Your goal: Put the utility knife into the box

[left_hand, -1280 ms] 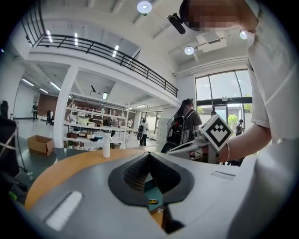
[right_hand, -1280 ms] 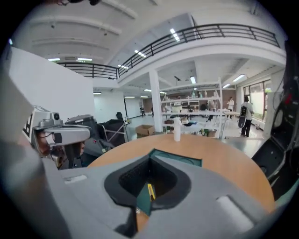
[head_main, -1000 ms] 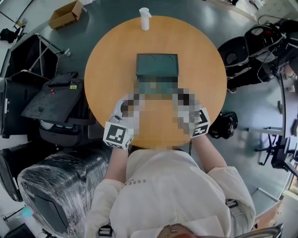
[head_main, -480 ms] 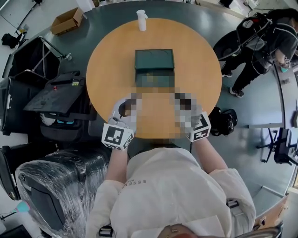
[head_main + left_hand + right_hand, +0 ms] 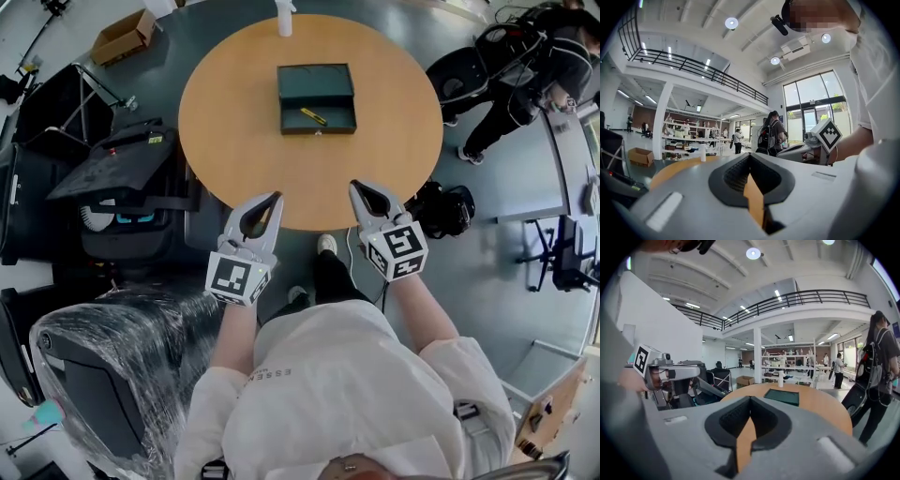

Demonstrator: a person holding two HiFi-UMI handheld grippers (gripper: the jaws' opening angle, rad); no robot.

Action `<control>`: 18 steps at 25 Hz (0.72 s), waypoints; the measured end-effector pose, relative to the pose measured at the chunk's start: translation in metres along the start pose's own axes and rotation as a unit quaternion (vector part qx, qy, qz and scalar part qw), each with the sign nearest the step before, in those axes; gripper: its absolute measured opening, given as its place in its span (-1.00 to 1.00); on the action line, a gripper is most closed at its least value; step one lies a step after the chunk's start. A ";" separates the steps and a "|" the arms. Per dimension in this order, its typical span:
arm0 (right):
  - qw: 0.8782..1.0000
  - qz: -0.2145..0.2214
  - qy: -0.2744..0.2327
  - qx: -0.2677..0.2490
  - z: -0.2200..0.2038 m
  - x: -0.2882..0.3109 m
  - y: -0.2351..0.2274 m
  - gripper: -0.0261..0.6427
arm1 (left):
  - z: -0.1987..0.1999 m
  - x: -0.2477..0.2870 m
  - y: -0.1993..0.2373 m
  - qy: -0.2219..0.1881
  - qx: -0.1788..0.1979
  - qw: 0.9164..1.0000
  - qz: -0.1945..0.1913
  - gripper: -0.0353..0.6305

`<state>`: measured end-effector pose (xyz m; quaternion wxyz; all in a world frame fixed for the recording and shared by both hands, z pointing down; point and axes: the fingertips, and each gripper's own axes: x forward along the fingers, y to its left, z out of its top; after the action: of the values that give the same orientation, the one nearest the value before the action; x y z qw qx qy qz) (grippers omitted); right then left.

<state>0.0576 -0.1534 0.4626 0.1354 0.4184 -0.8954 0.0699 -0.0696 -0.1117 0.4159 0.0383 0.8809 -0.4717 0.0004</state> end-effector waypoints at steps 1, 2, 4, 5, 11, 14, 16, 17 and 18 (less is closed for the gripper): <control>1.000 -0.004 -0.003 0.002 -0.002 -0.007 0.008 -0.94 | -0.001 -0.009 -0.004 -0.001 0.000 1.000 -0.002 -0.85; 1.000 -0.009 -0.007 0.004 -0.003 -0.015 0.015 -0.94 | -0.002 -0.018 -0.007 -0.002 -0.001 1.000 -0.003 -0.85; 1.000 -0.017 -0.012 0.008 -0.007 -0.033 0.030 -0.94 | -0.006 -0.034 -0.016 -0.004 -0.004 1.000 -0.005 -0.85; 1.000 -0.019 -0.013 0.009 -0.009 -0.041 0.038 -0.94 | -0.008 -0.042 -0.021 -0.004 -0.007 1.000 -0.007 -0.85; 1.000 -0.028 -0.007 0.005 -0.021 -0.075 0.061 -0.94 | -0.015 -0.065 -0.048 0.000 -0.018 1.000 -0.022 -0.85; 0.999 -0.032 -0.004 0.006 -0.024 -0.084 0.063 -0.94 | -0.014 -0.069 -0.055 -0.002 -0.017 1.000 -0.020 -0.85; 1.000 -0.030 -0.004 0.004 -0.024 -0.088 0.067 -0.94 | -0.013 -0.073 -0.058 -0.003 -0.016 1.000 -0.018 -0.85; 1.000 -0.028 -0.005 0.003 -0.024 -0.090 0.068 -0.94 | -0.012 -0.074 -0.060 -0.004 -0.015 1.000 -0.017 -0.85; 1.000 -0.027 -0.005 0.001 -0.024 -0.091 0.069 -0.94 | -0.011 -0.075 -0.062 -0.006 -0.015 1.000 -0.016 -0.85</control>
<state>0.0652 -0.0371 0.4573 0.1321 0.4427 -0.8845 0.0651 -0.0592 -0.0149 0.4201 0.0484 0.8877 -0.4576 -0.0123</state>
